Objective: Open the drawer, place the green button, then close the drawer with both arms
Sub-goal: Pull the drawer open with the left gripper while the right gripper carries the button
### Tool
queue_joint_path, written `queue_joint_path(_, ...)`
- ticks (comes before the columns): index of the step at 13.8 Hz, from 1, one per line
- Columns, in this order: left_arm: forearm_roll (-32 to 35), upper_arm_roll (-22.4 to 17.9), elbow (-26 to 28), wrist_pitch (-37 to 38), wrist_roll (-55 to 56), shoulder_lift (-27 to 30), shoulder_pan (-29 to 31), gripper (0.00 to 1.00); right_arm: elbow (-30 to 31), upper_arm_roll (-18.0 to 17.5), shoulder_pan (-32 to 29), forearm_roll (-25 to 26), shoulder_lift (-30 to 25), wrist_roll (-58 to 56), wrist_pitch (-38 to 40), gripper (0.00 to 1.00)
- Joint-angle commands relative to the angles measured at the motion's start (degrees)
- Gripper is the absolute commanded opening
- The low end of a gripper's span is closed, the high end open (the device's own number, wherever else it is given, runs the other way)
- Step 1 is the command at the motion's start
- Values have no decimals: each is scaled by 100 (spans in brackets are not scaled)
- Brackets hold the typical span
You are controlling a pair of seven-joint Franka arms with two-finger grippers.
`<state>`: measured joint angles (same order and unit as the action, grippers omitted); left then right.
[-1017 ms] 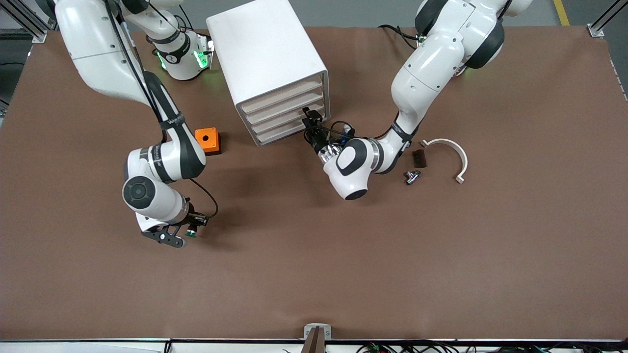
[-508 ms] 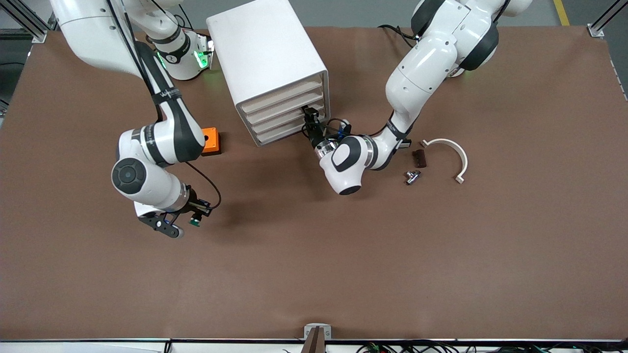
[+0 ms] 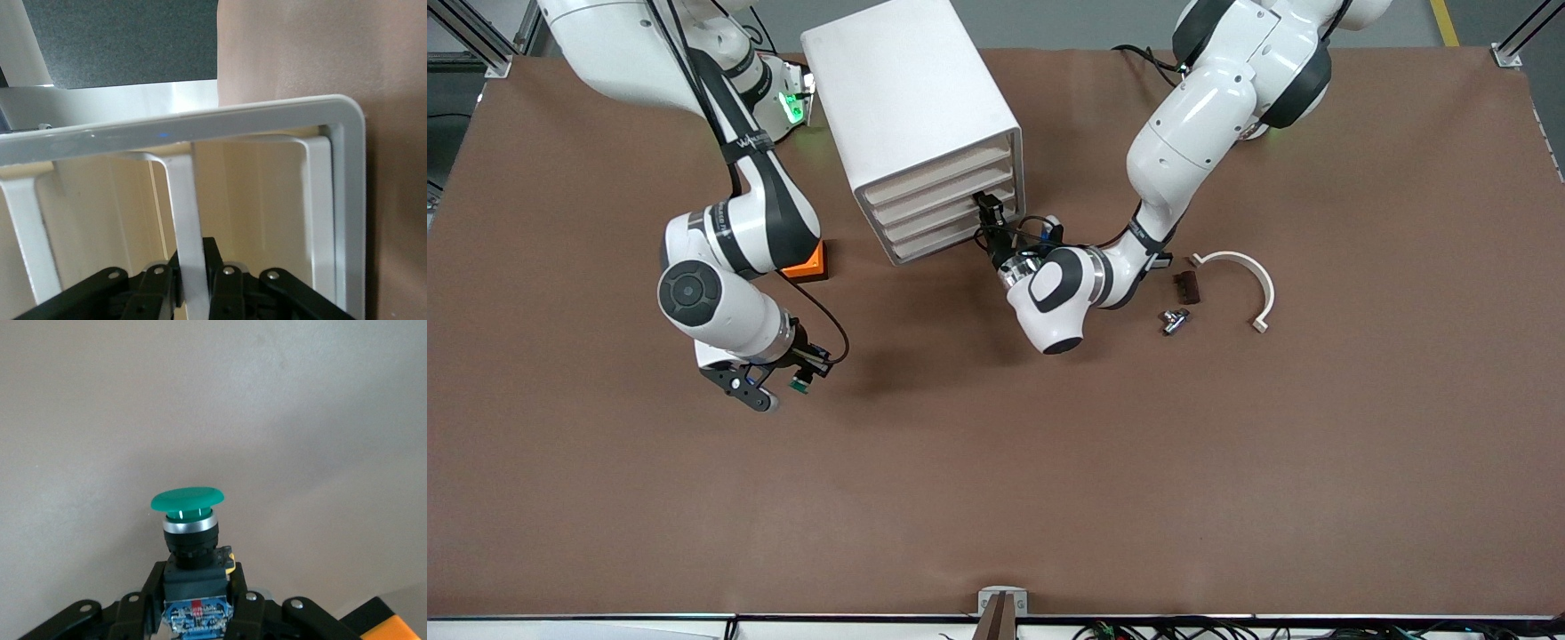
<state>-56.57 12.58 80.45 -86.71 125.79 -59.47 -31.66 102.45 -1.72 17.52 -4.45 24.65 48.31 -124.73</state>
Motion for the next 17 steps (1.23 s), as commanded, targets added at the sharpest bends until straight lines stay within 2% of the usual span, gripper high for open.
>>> queue_joint_path(1,-127,-19,-12,40,25,-21,230,13,380,13,154,-118,-373,300,-43,0)
queue_joint_path(8,-91,-54,-161,31,-10,-188,898,15,389,13,892,-118,-540,1837,-16,0)
queue_joint_path(12,-92,-54,-275,22,-54,-258,1250,17,380,13,1515,-118,-567,3050,-25,0)
queue_joint_path(14,-91,-54,-275,-4,-54,-258,1250,26,389,13,1806,-109,-558,3586,-34,0)
queue_joint_path(15,-100,-54,-275,-30,-54,-258,1250,37,389,13,1920,-118,-549,3824,-34,0)
queue_joint_path(17,-109,-37,-284,-135,-246,-232,1259,74,389,13,2131,-118,-540,4202,-34,0)
